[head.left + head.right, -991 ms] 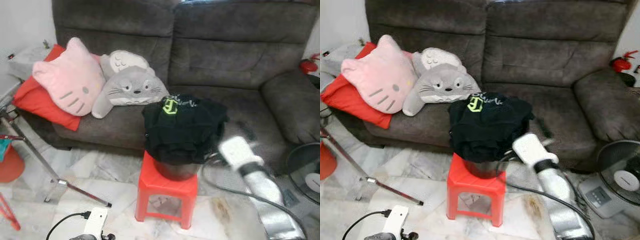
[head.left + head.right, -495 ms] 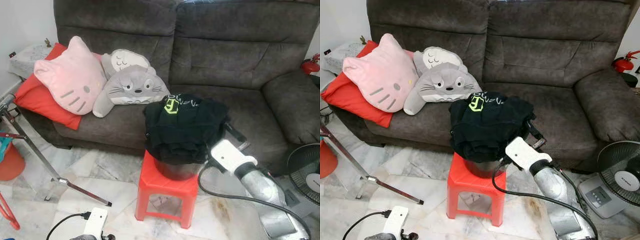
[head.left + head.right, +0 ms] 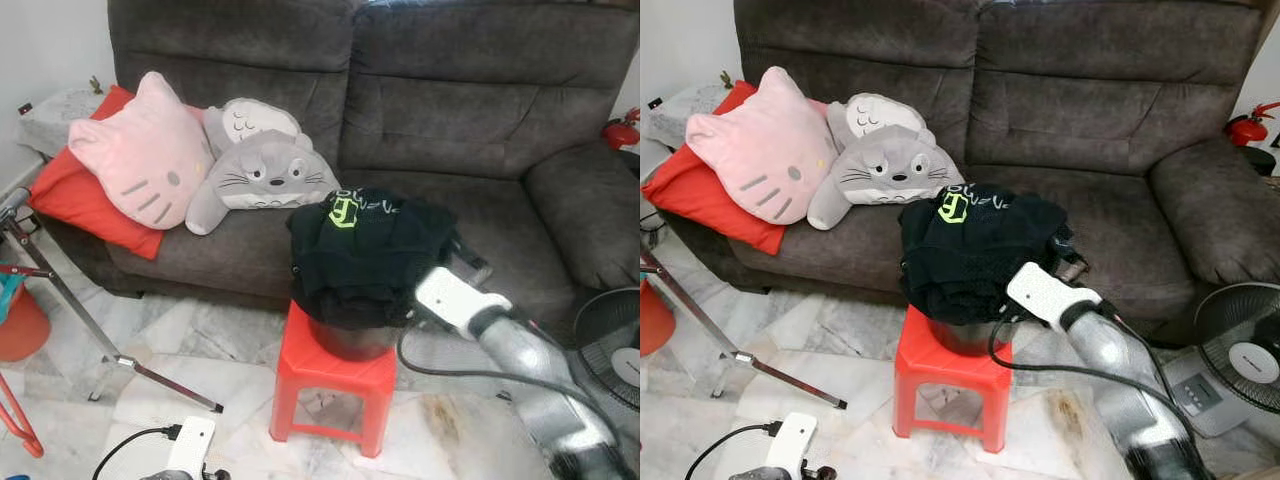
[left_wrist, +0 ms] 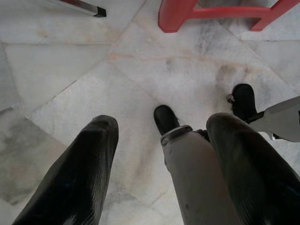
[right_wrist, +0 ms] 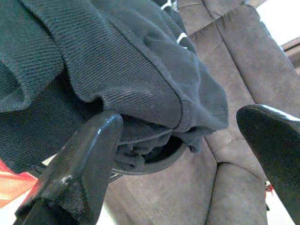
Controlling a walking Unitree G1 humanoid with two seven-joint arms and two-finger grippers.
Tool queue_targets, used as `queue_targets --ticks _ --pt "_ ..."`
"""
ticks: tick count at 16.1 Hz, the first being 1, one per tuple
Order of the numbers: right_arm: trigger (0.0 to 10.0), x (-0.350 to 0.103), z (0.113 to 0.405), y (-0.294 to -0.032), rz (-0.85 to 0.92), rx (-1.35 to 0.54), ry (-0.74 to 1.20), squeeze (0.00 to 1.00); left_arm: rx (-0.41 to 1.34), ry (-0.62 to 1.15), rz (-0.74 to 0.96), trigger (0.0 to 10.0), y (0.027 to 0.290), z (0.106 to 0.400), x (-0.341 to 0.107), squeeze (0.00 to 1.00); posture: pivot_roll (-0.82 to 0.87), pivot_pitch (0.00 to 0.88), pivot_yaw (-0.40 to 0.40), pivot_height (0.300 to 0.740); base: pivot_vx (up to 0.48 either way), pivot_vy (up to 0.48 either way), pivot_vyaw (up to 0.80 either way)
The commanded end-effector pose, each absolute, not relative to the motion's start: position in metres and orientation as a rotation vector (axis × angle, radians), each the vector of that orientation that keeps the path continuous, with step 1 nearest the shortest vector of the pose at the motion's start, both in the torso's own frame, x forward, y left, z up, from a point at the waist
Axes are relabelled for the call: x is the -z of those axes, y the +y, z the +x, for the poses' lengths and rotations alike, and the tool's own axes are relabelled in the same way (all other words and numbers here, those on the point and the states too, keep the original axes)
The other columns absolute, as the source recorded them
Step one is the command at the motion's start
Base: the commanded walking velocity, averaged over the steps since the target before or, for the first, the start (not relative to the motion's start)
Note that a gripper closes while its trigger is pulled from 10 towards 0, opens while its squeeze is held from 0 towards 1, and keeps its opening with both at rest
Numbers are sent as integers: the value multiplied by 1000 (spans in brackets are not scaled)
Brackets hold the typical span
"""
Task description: Hang hanger
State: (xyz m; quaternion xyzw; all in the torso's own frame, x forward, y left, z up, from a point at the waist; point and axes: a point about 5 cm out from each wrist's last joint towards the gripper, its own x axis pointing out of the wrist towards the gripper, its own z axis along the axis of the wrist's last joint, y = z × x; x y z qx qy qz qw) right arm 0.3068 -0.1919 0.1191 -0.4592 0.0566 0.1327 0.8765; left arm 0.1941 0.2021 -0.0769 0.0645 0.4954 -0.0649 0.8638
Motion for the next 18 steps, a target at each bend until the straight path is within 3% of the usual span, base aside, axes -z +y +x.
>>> queue_targets --ticks 1,9,18 --pt "10000 -119 310 -191 -979 -293 117 0 134 1059 135 10000 202 188 80 0 -181 0 -41 740 0 0 0" --pt "10000 -102 306 -185 -971 -401 183 0 134 1062 133 10000 202 190 79 0 -181 0 -42 740 0 0 0" --pt "10000 -113 327 -174 -1031 -454 106 0 122 1049 131 10000 201 193 78 0 -164 0 -49 740 0 0 0"
